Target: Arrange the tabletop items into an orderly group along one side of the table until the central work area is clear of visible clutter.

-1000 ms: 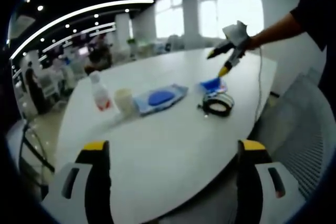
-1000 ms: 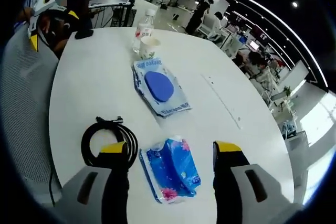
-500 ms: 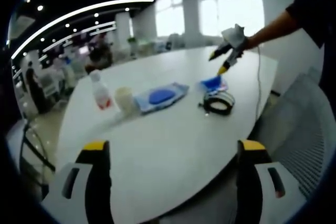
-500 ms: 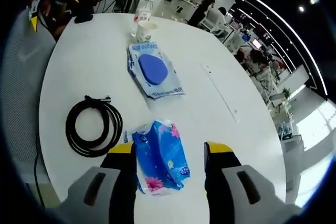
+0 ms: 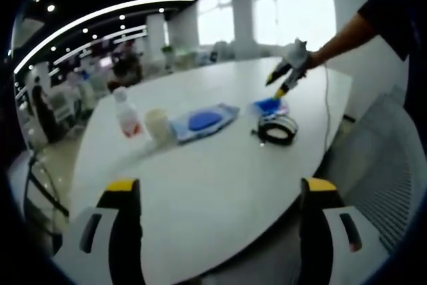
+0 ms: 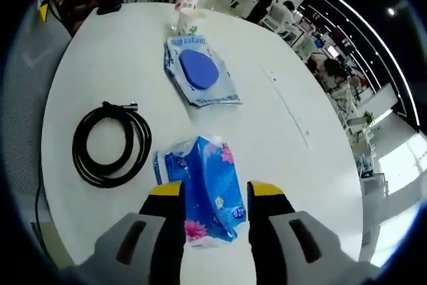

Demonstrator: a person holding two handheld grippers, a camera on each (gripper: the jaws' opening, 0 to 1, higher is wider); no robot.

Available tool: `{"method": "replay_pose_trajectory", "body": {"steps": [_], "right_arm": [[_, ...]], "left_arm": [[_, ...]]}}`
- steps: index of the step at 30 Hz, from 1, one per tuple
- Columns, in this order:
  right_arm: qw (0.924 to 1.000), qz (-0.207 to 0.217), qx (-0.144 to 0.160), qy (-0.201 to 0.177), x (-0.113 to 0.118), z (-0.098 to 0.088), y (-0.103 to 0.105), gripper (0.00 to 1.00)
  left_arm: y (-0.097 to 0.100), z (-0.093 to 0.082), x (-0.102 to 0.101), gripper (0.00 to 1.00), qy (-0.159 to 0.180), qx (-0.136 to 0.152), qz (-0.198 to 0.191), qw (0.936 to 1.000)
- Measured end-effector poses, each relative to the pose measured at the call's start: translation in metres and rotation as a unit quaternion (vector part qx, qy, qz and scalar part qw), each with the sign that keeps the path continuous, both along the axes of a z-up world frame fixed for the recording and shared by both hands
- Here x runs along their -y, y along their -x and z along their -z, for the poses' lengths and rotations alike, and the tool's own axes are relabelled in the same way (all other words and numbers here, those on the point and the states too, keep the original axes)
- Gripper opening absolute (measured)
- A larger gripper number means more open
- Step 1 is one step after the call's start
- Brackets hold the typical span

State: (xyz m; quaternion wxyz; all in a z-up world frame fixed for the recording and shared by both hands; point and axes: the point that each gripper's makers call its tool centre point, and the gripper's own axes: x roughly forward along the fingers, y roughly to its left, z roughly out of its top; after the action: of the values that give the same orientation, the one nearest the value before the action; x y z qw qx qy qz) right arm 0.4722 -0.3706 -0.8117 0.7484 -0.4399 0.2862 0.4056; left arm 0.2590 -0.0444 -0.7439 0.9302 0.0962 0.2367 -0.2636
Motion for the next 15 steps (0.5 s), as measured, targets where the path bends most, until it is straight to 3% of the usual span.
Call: {"method": "replay_pose_trajectory", "body": {"steps": [7,15], "right_arm": [[0.9998,-0.010,-0.004,0.019,-0.001,0.012,-0.004,0.23],[0.9990,-0.026,-0.012,0.035,-0.004,0.023,-0.006,0.18]], "left_arm": [[0.001,0.002,0.000,0.96,0.000,-0.007,0.001,1.0000],[0.001,0.002,-0.002,0.95,-0.003,-0.009,-0.005,0.9999]]}}
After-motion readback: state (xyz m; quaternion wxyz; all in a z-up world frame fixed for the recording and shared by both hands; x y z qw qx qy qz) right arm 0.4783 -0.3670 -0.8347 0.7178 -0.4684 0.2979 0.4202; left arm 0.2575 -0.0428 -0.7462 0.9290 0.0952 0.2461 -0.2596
